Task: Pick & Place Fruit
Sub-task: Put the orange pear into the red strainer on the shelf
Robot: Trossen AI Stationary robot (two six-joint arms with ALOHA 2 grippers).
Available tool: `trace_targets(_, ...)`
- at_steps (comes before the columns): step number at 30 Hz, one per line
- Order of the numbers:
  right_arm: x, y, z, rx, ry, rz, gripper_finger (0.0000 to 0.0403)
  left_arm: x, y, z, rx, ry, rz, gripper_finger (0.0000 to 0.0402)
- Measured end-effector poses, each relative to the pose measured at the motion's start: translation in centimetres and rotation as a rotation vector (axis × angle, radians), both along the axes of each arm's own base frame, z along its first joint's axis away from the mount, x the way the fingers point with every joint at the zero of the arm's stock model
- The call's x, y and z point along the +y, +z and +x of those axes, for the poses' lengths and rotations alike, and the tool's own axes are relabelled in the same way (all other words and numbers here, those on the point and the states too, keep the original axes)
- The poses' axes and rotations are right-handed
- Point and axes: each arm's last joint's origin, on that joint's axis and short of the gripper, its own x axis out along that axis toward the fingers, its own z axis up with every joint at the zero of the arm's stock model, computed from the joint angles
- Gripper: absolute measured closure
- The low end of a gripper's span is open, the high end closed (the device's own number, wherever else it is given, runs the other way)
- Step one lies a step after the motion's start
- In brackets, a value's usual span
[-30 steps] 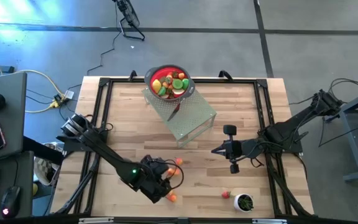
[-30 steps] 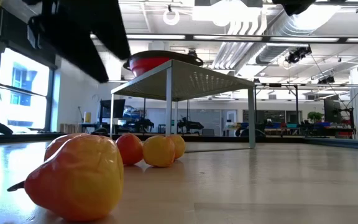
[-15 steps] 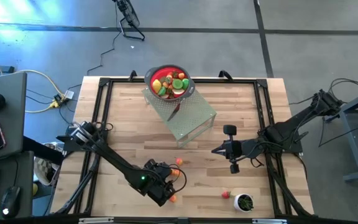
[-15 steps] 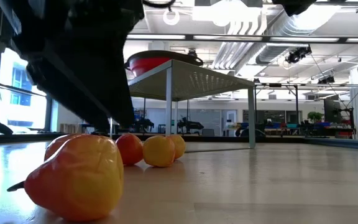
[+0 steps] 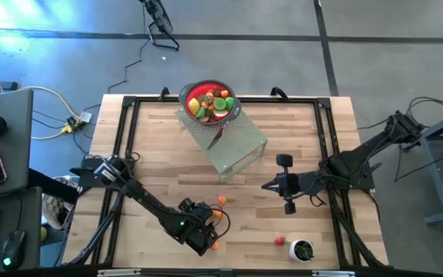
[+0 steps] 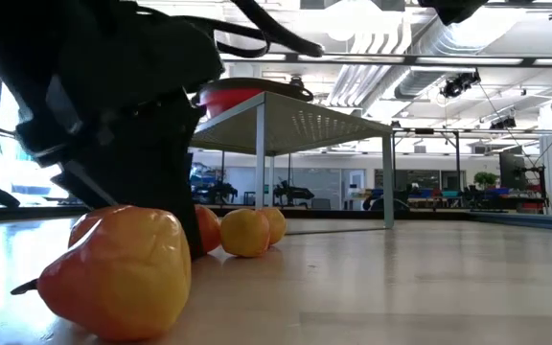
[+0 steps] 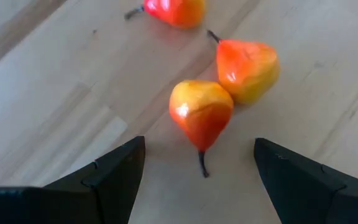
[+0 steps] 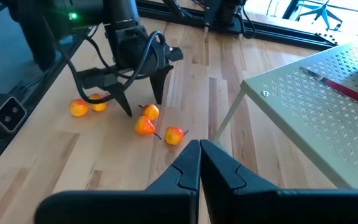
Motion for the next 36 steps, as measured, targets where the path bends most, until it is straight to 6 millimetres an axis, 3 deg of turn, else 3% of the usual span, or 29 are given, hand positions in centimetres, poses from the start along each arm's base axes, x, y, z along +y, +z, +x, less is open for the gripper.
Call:
trace_targets(14,-0.6,-0.1,0.2,0.015,-0.029,0.0,0.04,2.4,-0.1,1.4,0.013,0.056,0.008,0.0107)
trace_targets(36,-0.6,-0.1,0.2,0.016,-0.025,-0.006,0.04,2.2,-0.1,1.2,0.059,0.032,-0.057,0.0107)
